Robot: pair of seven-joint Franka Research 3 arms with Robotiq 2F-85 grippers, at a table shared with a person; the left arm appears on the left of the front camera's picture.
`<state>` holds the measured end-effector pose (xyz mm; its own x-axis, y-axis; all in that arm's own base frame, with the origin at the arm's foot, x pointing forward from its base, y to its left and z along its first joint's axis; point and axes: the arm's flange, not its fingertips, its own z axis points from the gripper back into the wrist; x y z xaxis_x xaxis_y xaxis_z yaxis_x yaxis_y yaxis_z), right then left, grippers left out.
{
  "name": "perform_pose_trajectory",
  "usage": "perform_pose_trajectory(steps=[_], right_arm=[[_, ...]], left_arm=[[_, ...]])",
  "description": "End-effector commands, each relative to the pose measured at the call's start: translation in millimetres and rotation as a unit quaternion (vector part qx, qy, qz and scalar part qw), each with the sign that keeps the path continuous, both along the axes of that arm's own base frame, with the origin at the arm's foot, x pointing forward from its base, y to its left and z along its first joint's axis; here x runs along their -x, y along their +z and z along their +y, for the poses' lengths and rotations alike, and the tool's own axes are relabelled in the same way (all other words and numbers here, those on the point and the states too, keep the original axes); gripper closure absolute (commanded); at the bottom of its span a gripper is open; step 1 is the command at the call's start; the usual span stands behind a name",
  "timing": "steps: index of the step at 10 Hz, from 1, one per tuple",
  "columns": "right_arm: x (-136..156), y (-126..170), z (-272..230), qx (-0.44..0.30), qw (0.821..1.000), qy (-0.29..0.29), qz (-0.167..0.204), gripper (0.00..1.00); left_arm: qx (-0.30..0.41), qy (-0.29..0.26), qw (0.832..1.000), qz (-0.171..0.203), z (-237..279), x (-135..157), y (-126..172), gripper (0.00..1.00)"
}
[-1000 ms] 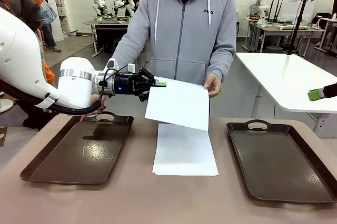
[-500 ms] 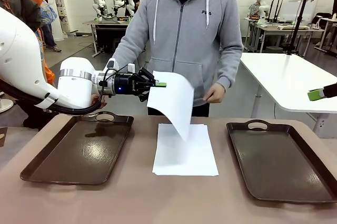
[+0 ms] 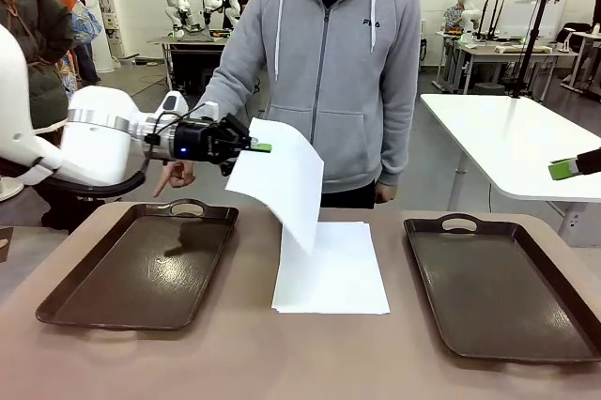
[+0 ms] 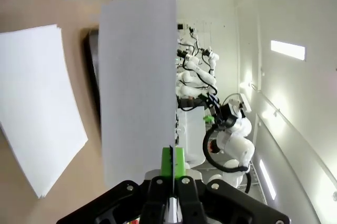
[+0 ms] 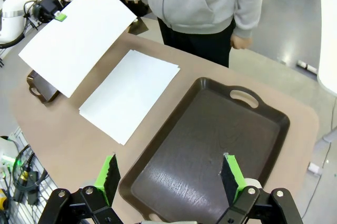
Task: Sort the A4 documents.
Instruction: Place the A4 Paper in the designated Handle tray.
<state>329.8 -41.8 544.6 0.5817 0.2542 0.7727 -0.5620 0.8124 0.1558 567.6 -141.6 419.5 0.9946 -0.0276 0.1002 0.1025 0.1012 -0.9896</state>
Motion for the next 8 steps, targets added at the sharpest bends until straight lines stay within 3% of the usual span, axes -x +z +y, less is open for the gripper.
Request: perform_pose_trajectory(steps=[1,3,6,8], right_arm=[[-2.1,-2.9,-0.4,-0.007,1.000,0.007,-0.001,0.00],[-2.1,-2.9,-0.4,-0.007,1.000,0.007,-0.001,0.00],[-2.1,-2.9,-0.4,-0.007,1.000,0.007,-0.001,0.00],[-2.1,-2.9,-0.4,-0.007,1.000,0.007,-0.001,0.00]], left_arm=[[-0.015,-0.034,0.999,-0.009,30.7,14.7,-3.9,0.99],[-0.041,-0.064,0.997,-0.004,48.7,23.3,-9.8,0.99],[-0.011,-0.068,0.998,0.004,61.6,31.5,-42.8,0.99],[-0.042,-0.056,0.997,0.020,69.0,40.3,-63.2,0.99]])
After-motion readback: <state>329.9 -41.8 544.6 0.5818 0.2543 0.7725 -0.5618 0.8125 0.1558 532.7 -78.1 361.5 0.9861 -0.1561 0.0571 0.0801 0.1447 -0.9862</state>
